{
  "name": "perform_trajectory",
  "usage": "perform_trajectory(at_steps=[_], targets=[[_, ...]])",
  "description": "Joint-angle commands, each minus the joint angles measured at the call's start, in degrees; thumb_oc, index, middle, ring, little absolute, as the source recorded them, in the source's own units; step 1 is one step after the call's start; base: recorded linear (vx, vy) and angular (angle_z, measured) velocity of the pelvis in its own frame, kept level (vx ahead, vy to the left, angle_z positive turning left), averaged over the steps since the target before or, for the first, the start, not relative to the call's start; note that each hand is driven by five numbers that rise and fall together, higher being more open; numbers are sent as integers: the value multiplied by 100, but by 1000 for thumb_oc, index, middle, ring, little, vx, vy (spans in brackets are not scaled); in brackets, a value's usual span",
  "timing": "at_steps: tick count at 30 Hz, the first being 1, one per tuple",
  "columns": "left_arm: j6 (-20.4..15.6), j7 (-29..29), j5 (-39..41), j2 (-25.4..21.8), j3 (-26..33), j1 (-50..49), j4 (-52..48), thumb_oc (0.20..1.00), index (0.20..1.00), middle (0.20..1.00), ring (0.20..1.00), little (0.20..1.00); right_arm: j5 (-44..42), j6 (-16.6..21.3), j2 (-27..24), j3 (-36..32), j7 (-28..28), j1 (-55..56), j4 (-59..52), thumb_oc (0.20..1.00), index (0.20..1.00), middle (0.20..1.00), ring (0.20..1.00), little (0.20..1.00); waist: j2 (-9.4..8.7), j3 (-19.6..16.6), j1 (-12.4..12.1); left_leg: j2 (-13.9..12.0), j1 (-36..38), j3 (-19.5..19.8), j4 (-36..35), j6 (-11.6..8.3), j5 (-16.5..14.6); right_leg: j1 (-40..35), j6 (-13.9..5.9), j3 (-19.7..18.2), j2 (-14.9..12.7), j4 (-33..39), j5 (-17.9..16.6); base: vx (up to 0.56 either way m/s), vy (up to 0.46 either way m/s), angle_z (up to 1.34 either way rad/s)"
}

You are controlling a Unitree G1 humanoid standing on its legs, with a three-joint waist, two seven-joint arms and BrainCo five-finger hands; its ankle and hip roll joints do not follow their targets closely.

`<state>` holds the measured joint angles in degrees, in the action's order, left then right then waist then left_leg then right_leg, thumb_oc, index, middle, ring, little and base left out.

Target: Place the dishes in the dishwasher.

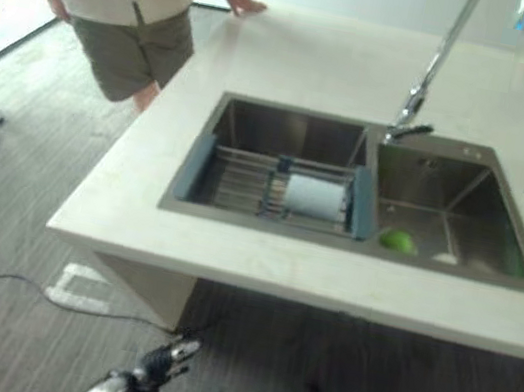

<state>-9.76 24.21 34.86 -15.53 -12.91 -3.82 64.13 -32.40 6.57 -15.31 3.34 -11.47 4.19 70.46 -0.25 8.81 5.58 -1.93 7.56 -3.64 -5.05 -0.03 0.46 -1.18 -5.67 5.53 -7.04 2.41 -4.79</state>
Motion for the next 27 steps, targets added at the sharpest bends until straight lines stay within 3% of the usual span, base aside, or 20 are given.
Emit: perform_trajectory(at_steps=[1, 3, 6, 8, 10, 12, 13, 14, 16, 17, 19, 21, 22, 24, 25, 27], targets=[[19, -149, 130, 109, 232, 318, 154, 1000, 1000, 1000, 1000, 1000, -98, -90, -320, -242, -38, -142, 229, 1000, 1000, 1000, 1000, 1000, 228, 55, -3, -65, -204, 176, 75, -57, -345, -180, -135, 69, 125, -506, 847, 21, -162, -10], [175, -318, 194, 148, 372, 261, 324, 1000, 1000, 1000, 1000, 1000, -140, -66, -335, -270, -71, -150, 279, 1000, 1000, 1000, 1000, 1000, 219, 40, -8, -112, -180, 181, 98, -96, -341, -269, -75, 88, 173, -465, 889, 11, -125, -8], [143, -764, 931, 161, 801, 160, 569, 1000, 1000, 1000, 1000, 1000, -265, -56, -378, -308, -117, -173, 301, 1000, 1000, 1000, 1000, 1000, 216, 45, -12, -168, -153, 247, 156, -144, -345, -389, 27, 85, 232, -447, 991, -4, -71, -5], [-99, -1016, 1339, 102, 1098, 127, 568, 1000, 1000, 1000, 1000, 1000, -339, -98, -425, -363, -107, -169, 273, 1000, 1000, 1000, 1000, 1000, 234, 46, -8, -187, -148, 276, 180, -172, -351, -422, 59, 77, 255, -447, 1038, 0, 0, 0], [-924, -2033, 1931, -94, 1652, 109, 459, 1000, 1000, 1000, 1000, 1000, -421, -133, -520, -488, -64, -119, 249, 1000, 1000, 1000, 1000, 1000, 293, 71, -9, -198, -166, 334, 238, -216, -355, -462, 104, 61, 269, -456, 1094, -2, 18, 2], [-1175, -2394, 2595, -226, 2036, 124, 338, 1000, 1000, 1000, 1000, 1000, -532, -163, -581, -566, -38, -113, 283, 1000, 1000, 1000, 1000, 1000, 330, 79, -20, -196, -179, 371, 266, -239, -349, -483, 122, 55, 262, -459, 1117, 9, 39, 7], [-1296, -2717, 2527, -332, 2350, 122, 265, 1000, 1000, 1000, 1000, 1000, -616, -193, -613, -635, -24, -111, 316, 1000, 1000, 1000, 1000, 1000, 357, 71, -35, -205, -185, 397, 278, -258, -339, -494, 128, 50, 253, -465, 1131, 25, 38, 15], [-1534, -3262, 2067, -465, 2584, 131, 177, 1000, 1000, 1000, 1000, 1000, -692, -208, -634, -694, -22, -109, 357, 1000, 1000, 1000, 1000, 1000, 380, 62, -45, -212, -189, 431, 288, -274, -328, -505, 130, 42, 243, -471, 1141, 38, 39, 17], [-1597, -4503, 992, -808, 2863, 198, -9, 1000, 1000, 1000, 1000, 1000, -792, -190, -649, -772, -34, -81, 428, 1000, 1000, 1000, 1000, 1000, 414, 44, -59, -213, -184, 483, 285, -291, -317, -527, 133, 16, 236, -469, 1153, 46, 37, 15], [-1876, -5673, -175, -1205, 3026, 251, -230, 1000, 1000, 1000, 1000, 1000, -863, -160, -644, -774, -24, -47, 455, 1000, 1000, 1000, 1000, 1000, 451, 17, -73, -213, -181, 512, 276, -304, -308, -542, 128, -13, 236, -463, 1166, 42, 40, 14], [-1653, -6978, -1602, -1899, 3193, 317, -978, 1000, 1000, 1000, 1000, 1000, -924, -130, -597, -741, 19, 51, 372, 1000, 1000, 1000, 1000, 1000, 507, -22, -89, -211, -179, 523, 262, -316, -287, -543, 104, -54, 231, -469, 1156, 38, 36, 12], [-1366, -7357, -2227, -2635, 3264, 370, -1779, 1000, 1000, 1000, 1000, 1000, -913, -98, -543, -703, 12, 150, 274, 1000, 1000, 1000, 1000, 1000, 534, -46, -96, -215, -179, 511, 261, -313, -288, -548, 86, -78, 227, -462, 1141, 28, 12, 7], [-1419, -7323, -2332, -2868, 3299, 403, -2016, 1000, 1000, 1000, 1000, 1000, -899, -89, -520, -682, 16, 175, 238, 1000, 1000, 1000, 1000, 1000, 538, -55, -96, -218, -175, 502, 258, -313, -291, -551, 81, -87, 226, -459, 1139, 31, 3, 2], [-1143, -7238, -2756, -3456, 3447, 574, -2918, 1000, 1000, 1000, 1000, 1000, -890, -65, -471, -601, 31, 224, 153, 1000, 1000, 1000, 1000, 1000, 555, -91, -92, -224, -167, 472, 245, -312, -304, -559, 73, -112, 229, -450, 1139, 45, -8, 0], [-1391, -7079, -3103, -3777, 3498, 737, -3493, 1000, 1000, 1000, 1000, 1000, -921, -91, -440, -530, 21, 229, 97, 1000, 1000, 1000, 1000, 1000, 557, -131, -79, -225, -138, 438, 216, -311, -313, -567, 60, -123, 231, -433, 1131, 54, -23, -2], [-1212, -6627, -3235, -4005, 3440, 982, -4412, 1000, 1000, 1000, 1000, 1000, -849, -125, -378, -446, 28, 230, 22, 1000, 1000, 1000, 1000, 1000, 540, -182, -54, -218, -92, 391, 166, -301, -330, -588, 43, -143, 238, -391, 1115, 59, -44, -5]])
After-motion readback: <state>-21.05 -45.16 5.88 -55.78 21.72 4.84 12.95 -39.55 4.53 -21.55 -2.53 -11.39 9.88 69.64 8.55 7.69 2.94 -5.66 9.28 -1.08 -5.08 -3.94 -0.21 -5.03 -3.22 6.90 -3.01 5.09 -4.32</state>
